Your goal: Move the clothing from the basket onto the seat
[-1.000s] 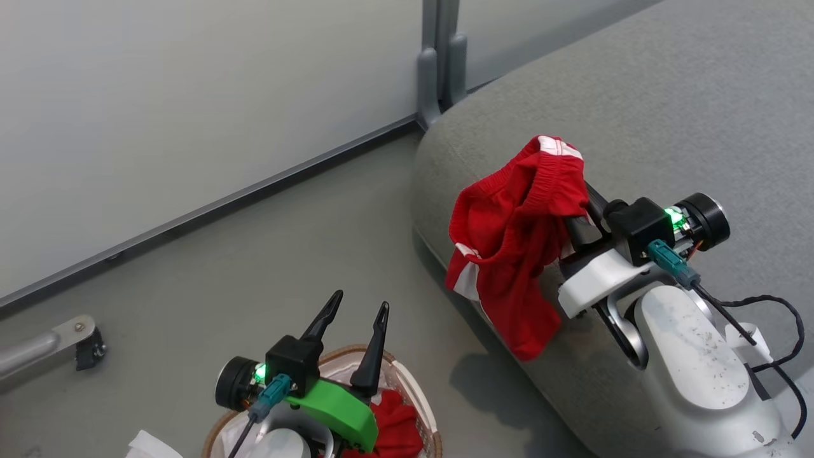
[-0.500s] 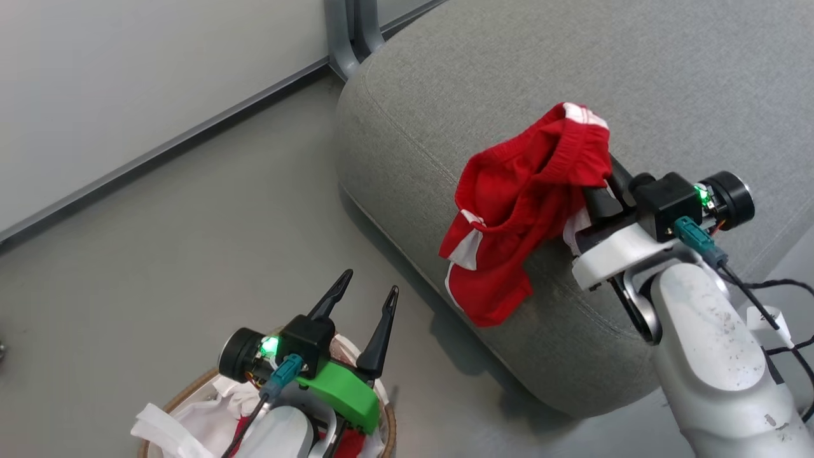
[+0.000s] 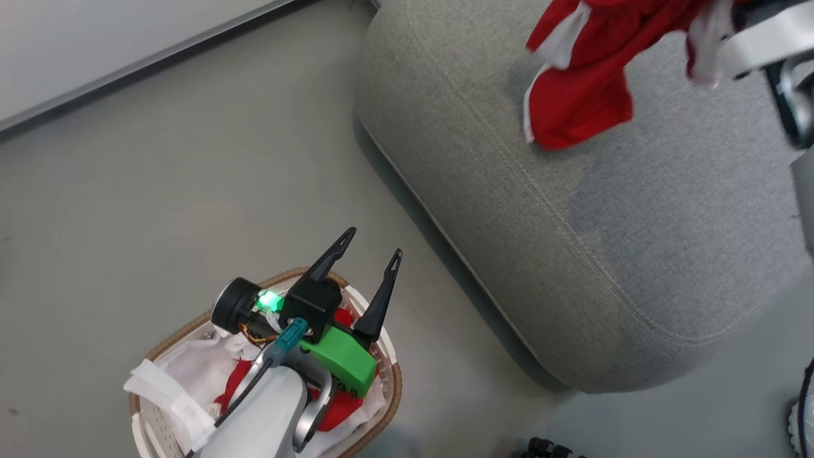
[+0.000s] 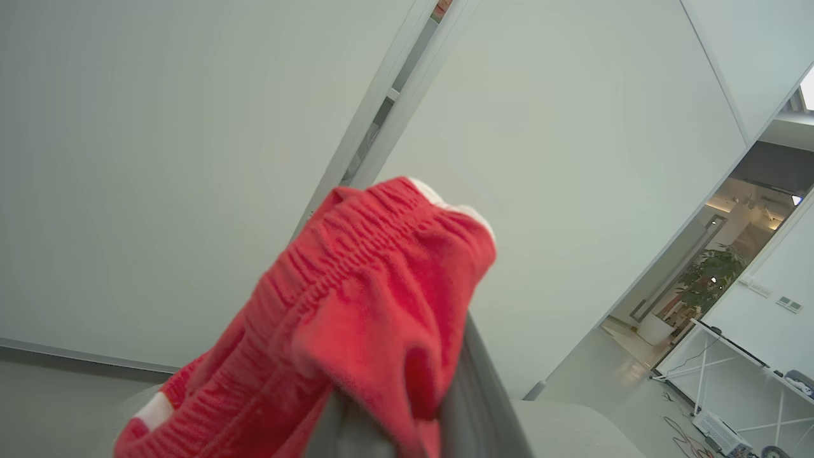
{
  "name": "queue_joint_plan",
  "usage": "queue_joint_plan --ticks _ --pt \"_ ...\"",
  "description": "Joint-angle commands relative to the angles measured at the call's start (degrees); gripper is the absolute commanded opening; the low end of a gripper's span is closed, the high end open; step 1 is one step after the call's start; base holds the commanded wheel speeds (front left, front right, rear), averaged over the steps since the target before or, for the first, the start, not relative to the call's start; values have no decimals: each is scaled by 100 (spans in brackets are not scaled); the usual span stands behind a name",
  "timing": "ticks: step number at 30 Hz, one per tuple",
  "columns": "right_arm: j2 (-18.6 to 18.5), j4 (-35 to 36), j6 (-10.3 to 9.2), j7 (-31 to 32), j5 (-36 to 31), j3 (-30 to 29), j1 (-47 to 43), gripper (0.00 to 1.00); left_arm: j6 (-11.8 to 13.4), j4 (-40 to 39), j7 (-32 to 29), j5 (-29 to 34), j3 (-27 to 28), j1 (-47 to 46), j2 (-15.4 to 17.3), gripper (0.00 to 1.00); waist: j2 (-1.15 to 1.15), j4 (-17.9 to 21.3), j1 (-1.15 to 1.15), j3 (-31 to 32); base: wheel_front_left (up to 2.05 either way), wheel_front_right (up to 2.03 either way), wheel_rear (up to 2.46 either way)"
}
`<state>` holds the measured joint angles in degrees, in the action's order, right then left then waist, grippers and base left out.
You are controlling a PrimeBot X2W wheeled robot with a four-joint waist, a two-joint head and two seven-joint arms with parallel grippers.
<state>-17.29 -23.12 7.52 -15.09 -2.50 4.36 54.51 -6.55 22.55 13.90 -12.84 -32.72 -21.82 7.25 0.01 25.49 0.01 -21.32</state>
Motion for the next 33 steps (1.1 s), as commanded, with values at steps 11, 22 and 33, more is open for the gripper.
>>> queue_joint_plan --ticks 11,22,33 --pt "-766 -1127 -6 -11 -188 -632 1547 0 82 -264 -208 163 -12 -474 225 100 -1 -809 -1 -1294 0 0 0" --pt "-236 -2136 -6 -11 -348 -1218 864 0 205 -589 -365 139 47 -549 417 100 -1 -1048 -1 -1702 0 0 0" --pt "91 -2167 -7 -11 -422 -1541 242 100 276 -606 -347 55 26 -513 446 100 -1 -1062 -1 -1673 0 0 0"
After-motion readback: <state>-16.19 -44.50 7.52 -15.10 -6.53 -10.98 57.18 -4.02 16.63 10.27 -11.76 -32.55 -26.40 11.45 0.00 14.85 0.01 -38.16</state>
